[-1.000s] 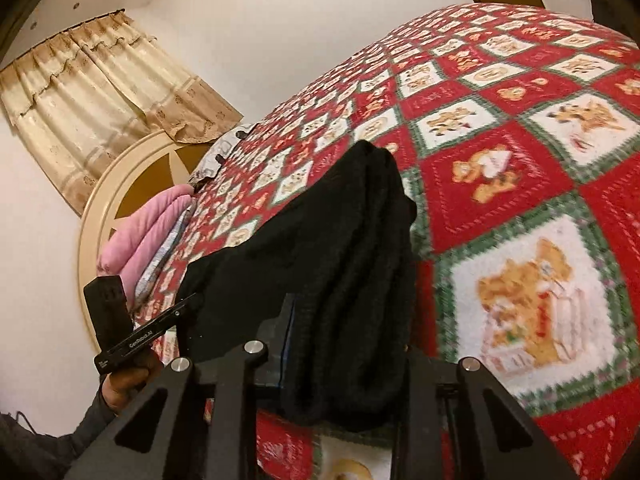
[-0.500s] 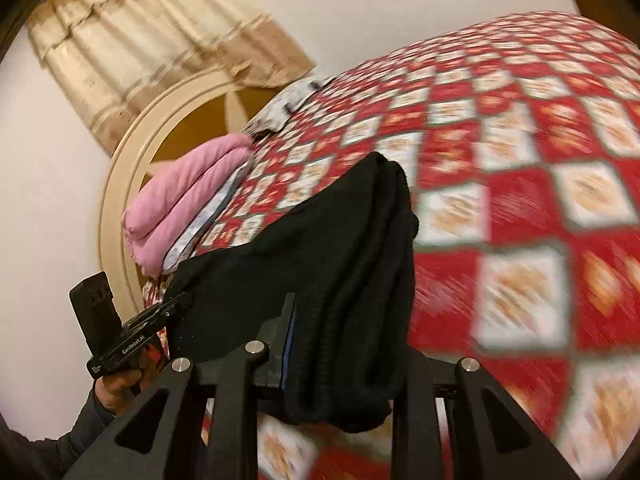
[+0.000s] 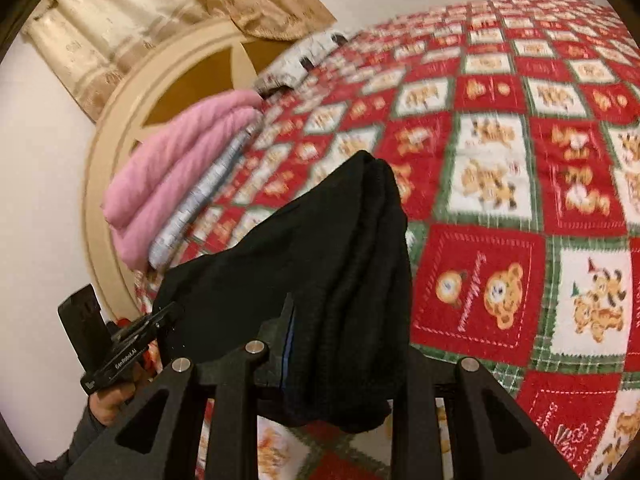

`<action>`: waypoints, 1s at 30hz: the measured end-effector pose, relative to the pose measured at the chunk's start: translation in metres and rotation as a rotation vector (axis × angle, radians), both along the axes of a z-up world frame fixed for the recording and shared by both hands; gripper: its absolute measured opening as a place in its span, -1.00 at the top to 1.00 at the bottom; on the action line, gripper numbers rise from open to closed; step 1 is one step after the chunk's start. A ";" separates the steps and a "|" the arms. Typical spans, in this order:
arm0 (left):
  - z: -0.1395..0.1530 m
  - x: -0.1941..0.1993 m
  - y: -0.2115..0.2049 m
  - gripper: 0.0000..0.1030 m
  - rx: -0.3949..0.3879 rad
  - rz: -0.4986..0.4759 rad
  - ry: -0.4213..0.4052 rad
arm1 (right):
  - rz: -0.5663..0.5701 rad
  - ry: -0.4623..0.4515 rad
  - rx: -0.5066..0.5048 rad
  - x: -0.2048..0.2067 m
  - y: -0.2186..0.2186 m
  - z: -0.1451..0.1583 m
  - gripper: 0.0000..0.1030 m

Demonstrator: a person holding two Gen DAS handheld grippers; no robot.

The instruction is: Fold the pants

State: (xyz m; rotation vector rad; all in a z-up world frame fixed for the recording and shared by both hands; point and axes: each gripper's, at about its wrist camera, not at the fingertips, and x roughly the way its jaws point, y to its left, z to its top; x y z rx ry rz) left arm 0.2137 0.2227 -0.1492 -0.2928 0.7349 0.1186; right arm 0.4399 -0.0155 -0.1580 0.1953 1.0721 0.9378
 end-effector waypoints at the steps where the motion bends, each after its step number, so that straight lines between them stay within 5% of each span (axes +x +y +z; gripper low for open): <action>1: -0.006 0.000 -0.001 0.51 0.011 0.004 0.013 | -0.001 0.009 -0.020 0.001 -0.001 -0.008 0.41; 5: -0.024 -0.006 0.000 -0.08 0.046 0.048 0.025 | -0.021 0.036 -0.040 0.005 -0.014 -0.034 0.09; 15: -0.018 -0.014 0.000 -0.27 0.038 0.080 0.027 | -0.093 0.041 0.097 -0.006 -0.062 -0.033 -0.01; 18: -0.022 -0.017 -0.001 -0.41 0.085 0.096 0.039 | -0.098 0.030 0.005 -0.008 -0.054 -0.041 -0.03; 30: -0.022 -0.023 -0.003 -0.48 0.100 0.111 0.045 | -0.137 0.045 0.043 -0.005 -0.061 -0.043 -0.06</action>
